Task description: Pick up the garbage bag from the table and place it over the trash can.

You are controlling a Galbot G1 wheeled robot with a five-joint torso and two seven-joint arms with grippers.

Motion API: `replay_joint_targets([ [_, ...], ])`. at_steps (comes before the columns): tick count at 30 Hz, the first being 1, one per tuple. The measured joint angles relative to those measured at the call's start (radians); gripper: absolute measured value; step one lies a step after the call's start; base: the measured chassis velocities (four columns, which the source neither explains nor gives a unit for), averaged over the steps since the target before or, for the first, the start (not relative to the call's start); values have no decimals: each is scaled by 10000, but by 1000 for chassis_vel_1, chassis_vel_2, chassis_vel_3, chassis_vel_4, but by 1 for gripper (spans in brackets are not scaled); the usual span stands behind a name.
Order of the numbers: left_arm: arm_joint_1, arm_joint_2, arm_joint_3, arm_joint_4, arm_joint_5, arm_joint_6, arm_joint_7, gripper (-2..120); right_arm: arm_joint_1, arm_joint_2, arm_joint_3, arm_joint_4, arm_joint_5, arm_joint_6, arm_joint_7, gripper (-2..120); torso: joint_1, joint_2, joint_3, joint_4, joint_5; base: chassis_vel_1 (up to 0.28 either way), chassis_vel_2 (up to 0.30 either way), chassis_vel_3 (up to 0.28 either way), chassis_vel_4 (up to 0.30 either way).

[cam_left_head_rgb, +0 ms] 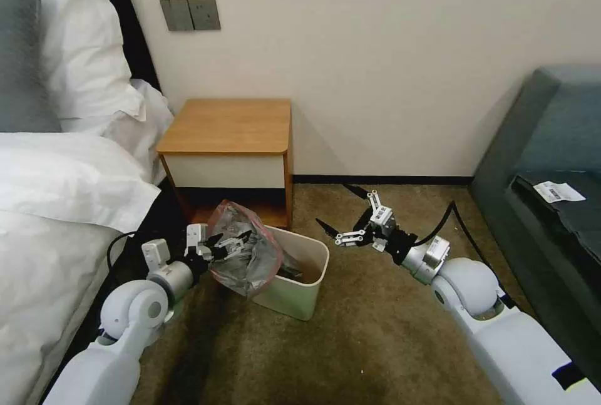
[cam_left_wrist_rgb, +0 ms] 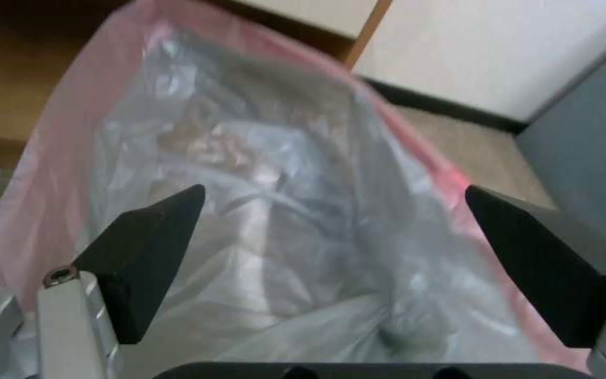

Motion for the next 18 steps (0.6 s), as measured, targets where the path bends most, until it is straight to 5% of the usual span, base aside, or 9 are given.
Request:
replay_joint_targets([
  [11, -862, 871, 900, 891, 50, 35, 6, 91, -185, 98, 88, 261, -82, 4, -90, 100, 1, 0, 0, -1, -2, 0, 0, 0, 0],
  [18, -1278, 1092, 1442, 1251, 89, 88, 65, 71, -415, 217, 338, 272, -168, 100, -339, 100, 0, 0, 0, -1, -1, 0, 0, 0, 0],
])
